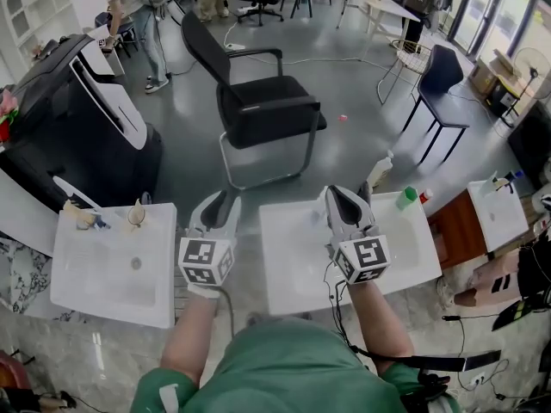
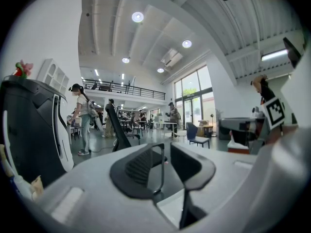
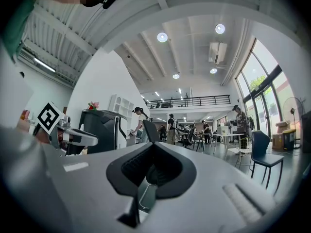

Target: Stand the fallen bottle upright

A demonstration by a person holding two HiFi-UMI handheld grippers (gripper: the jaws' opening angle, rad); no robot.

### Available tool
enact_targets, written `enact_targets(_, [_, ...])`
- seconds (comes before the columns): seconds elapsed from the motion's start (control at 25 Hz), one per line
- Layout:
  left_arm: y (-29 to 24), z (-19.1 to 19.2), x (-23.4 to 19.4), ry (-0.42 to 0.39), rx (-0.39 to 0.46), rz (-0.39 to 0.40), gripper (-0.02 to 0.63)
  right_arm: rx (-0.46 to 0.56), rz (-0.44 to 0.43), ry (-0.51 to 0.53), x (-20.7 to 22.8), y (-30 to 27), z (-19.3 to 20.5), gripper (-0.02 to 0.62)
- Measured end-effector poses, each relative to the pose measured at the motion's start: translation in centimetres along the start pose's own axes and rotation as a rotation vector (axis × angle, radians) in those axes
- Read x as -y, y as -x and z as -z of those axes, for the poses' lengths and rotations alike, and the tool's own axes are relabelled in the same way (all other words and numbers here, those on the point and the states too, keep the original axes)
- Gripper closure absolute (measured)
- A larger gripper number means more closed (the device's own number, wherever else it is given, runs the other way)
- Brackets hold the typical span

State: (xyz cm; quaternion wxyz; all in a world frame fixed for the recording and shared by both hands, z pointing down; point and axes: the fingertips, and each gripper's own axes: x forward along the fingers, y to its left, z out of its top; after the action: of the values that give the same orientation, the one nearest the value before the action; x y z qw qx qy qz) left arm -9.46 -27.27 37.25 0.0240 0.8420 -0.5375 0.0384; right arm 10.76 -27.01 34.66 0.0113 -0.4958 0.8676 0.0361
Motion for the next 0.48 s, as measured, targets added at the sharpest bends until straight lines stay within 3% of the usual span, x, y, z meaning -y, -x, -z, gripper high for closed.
enact_targets(0.48, [-0.55,0.44,-0.13,0.001,-0.012,0.001,0.494,-0.002,0.010,-0.011,0.46,-0.29,0.06,0.592])
